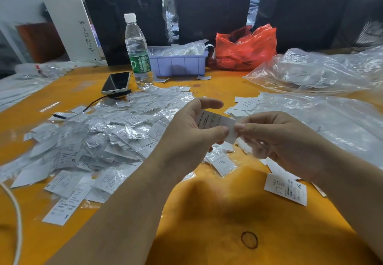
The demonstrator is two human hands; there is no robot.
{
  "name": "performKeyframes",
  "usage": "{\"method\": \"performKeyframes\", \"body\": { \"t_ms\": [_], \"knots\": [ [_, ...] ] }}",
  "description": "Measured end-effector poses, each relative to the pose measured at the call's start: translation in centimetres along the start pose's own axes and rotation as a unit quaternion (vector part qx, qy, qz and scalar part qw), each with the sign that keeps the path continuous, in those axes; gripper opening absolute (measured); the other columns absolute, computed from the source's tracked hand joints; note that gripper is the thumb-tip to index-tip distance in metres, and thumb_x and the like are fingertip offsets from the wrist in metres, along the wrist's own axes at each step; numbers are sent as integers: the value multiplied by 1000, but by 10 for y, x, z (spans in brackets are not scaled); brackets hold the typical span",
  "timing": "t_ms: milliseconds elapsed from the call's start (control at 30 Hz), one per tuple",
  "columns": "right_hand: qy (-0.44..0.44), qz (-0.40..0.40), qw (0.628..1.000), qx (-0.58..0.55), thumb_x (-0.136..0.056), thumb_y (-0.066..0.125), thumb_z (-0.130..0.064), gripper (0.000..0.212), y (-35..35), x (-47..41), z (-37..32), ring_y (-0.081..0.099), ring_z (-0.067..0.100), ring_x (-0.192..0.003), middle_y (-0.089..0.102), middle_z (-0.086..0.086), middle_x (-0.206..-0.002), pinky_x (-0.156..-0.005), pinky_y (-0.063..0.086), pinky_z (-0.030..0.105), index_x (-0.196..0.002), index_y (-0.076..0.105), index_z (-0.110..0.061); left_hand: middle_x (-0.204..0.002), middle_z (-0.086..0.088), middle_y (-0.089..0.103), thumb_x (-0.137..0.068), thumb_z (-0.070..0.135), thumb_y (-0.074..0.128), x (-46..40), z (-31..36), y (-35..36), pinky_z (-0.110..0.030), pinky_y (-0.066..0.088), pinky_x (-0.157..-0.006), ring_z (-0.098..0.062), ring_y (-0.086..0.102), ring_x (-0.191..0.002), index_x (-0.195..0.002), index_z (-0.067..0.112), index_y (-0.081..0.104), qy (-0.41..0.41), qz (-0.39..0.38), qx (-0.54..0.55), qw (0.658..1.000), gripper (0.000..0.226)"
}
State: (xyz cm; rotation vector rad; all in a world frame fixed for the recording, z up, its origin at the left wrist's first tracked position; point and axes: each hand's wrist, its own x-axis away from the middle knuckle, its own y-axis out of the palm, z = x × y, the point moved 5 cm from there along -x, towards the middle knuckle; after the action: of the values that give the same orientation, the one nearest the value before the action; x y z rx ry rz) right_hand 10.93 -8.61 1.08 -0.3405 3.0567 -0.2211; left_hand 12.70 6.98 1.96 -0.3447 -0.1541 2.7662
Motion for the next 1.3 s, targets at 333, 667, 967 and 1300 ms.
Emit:
{"method": "performKeyframes", "body": {
  "t_ms": [333, 667, 967, 1300],
  "knots": [
    [-19, 56, 998, -8, -63, 74, -16, 22, -10, -2, -3, 43, 18, -51, 64, 10, -70, -45, 40, 22, -84, 75, -10, -83, -3, 65, -82, -1, 72, -2, 1, -6, -23, 47, -55, -8, 60, -60, -113, 24, 63, -10, 15, 7, 1000, 41],
    [-49, 20, 997, 47, -56, 76, -18, 45, -6, 2, -10, 57, 10, -55, 68, 5, -68, -46, 38, 18, -99, 68, -8, -86, -8, 61, -80, -5, 71, 0, 1, -3, -14, 46, -54, -2, 57, -59, -110, 23, 64, -30, -24, -10, 999, 42],
    [-61, -1, 996, 73, -58, 75, -15, 40, -3, 4, -12, 67, 22, -76, 71, 17, -83, -69, 56, 27, -95, 69, -3, -85, -6, 62, -61, 12, 66, 1, 0, -1, -16, 45, -52, -4, 56, -57, -105, 28, 66, -52, -37, -40, 997, 47],
    [-64, -28, 990, 120, -75, 74, 2, 24, 2, 3, -11, 70, 35, -90, 74, 15, -90, -86, 55, 42, -98, 72, -3, -84, -4, 62, -65, 10, 68, 0, 1, -1, -16, 46, -53, -5, 57, -57, -107, 26, 66, -47, -40, -25, 998, 45]
  ]
}}
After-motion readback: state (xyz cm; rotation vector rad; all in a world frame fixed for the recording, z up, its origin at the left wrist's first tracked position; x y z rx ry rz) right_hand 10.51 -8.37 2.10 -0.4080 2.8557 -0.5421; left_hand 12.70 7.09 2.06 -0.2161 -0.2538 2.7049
